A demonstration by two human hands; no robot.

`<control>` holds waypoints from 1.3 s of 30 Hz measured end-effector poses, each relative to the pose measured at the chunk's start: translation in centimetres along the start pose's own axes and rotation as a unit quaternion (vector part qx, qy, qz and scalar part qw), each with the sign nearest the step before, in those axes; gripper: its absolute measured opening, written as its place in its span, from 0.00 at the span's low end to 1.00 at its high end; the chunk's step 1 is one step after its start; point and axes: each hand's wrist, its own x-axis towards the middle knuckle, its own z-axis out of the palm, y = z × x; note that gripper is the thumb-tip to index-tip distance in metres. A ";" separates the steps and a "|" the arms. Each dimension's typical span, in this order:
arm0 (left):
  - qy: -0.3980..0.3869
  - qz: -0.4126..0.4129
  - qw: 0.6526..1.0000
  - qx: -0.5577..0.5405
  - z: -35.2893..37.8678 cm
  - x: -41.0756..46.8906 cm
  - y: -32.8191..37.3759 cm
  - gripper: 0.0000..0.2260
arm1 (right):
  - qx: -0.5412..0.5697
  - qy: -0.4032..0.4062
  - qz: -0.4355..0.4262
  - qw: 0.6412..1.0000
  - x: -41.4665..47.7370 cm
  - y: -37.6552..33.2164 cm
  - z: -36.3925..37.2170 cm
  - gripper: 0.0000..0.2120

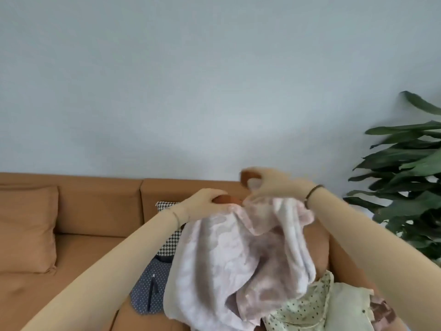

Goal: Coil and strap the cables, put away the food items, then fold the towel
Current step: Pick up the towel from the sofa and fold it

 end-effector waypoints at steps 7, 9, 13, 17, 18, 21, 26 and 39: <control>-0.013 0.007 0.999 0.046 -2.5 0.0 1.7 0.14 | 0.060 0.028 0.075 0.995 1.3 0.4 0.5 0.24; -0.070 -0.057 0.993 0.076 -1.7 -1.0 0.0 0.14 | 0.096 0.096 0.090 0.987 1.1 1.7 -1.4 0.21; -0.017 -0.213 0.974 -0.078 -1.3 -4.7 -2.3 0.48 | 0.186 0.232 0.153 0.943 0.3 6.0 -5.2 0.16; -0.076 -0.258 0.963 -0.015 -3.3 -4.5 -9.8 0.26 | 0.092 0.270 0.229 0.931 -0.6 10.7 -6.8 0.11; -0.057 -0.234 0.971 0.008 -2.7 -1.7 -17.1 0.20 | 0.039 0.247 0.235 0.939 -0.8 11.1 -6.4 0.10; 0.015 -0.247 0.969 -0.008 -2.2 0.6 -23.4 0.20 | -0.013 0.129 0.151 0.980 -0.9 9.1 -3.3 0.12; -0.077 -0.022 0.997 -0.014 -0.9 1.2 2.6 0.05 | 0.136 -0.058 0.012 0.989 -0.4 1.2 4.3 0.22; 0.013 -0.062 0.961 -0.271 -3.0 -1.8 -2.0 0.18 | 0.222 0.181 0.123 0.950 0.6 6.4 1.2 0.12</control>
